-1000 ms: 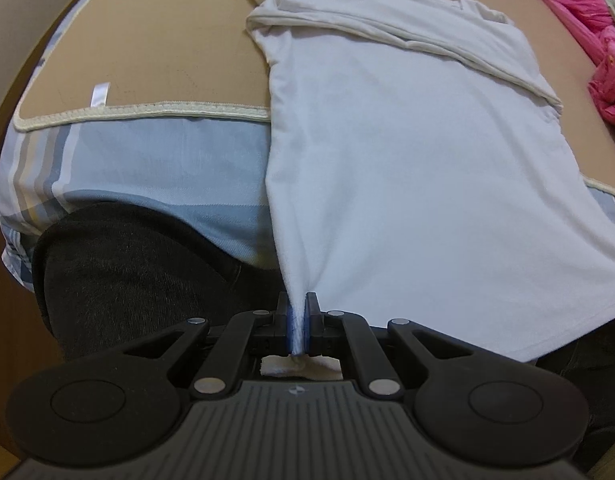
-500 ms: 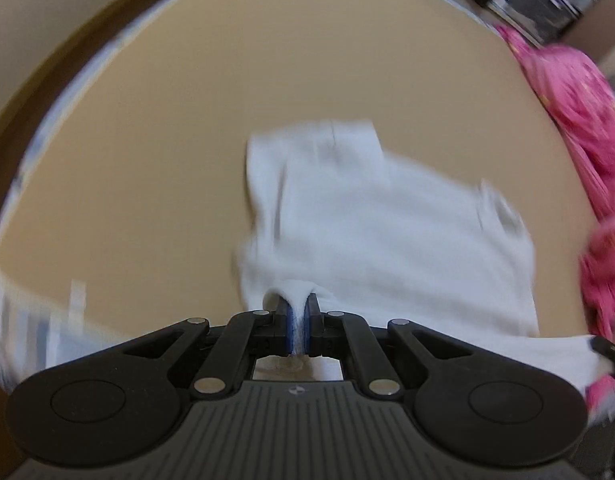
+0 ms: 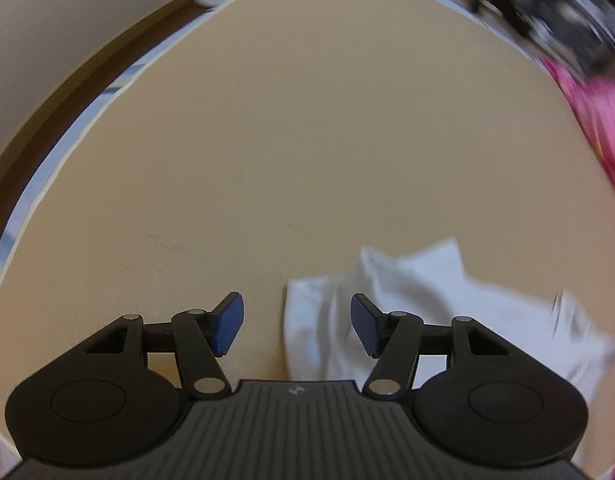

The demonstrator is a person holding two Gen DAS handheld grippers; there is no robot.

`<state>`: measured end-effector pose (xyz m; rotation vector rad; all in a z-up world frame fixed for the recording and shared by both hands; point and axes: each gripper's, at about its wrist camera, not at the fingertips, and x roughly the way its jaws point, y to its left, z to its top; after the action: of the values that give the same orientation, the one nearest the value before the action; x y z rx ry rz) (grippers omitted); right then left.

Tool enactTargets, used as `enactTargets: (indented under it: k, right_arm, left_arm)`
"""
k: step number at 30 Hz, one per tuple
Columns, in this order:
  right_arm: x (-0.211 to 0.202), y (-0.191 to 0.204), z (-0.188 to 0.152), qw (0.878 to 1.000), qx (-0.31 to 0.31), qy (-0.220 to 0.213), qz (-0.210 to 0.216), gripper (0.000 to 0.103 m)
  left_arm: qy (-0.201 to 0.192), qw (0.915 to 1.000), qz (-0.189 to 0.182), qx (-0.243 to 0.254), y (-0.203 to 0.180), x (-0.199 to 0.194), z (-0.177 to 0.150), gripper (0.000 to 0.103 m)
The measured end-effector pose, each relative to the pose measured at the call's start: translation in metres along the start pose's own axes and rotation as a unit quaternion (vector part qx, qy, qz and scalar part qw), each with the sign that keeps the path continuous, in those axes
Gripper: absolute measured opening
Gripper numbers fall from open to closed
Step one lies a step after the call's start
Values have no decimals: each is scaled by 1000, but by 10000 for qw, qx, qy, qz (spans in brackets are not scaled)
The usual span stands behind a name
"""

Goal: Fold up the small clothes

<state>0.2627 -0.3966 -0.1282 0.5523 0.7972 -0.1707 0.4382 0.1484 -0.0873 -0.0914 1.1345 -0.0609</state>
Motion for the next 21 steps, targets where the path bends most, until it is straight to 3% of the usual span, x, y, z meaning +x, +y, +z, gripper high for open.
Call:
enactTargets:
  k: [3, 7, 10, 12, 13, 15, 17, 21]
  right_arm:
    - [3, 10, -12, 9931, -1089, -211, -367, 45]
    - [19, 30, -36, 9583, -2800, -35, -571, 45]
    - [37, 41, -36, 9409, -3353, 74, -474, 53]
    - [46, 50, -31, 9356, -3483, -26, -576, 66]
    - [51, 55, -27, 9347, -3503, -114, -591, 67]
    - [61, 60, -9, 9432, -3268, -177, -575, 73]
    - [74, 58, 14, 9612, -2674, -227, -645, 74]
    - [93, 40, 57, 9848, -1147, -378, -1251, 74]
  left_arm:
    - [-140, 9964, 129, 827, -10, 1, -19, 65]
    - [-310, 9756, 358, 2143, -28, 1, -45, 65]
    - [-75, 9701, -261, 2413, -43, 8, -48, 65]
    - [-101, 9656, -282, 2582, -57, 14, -47, 65]
    - [-92, 9638, -198, 2656, -65, 20, -45, 65]
    - [-24, 9649, -32, 2625, -79, 35, -33, 65]
    - [-13, 9733, 131, 2293, -86, 48, -13, 65]
    - [-72, 9970, 363, 687, -60, 60, 33, 76]
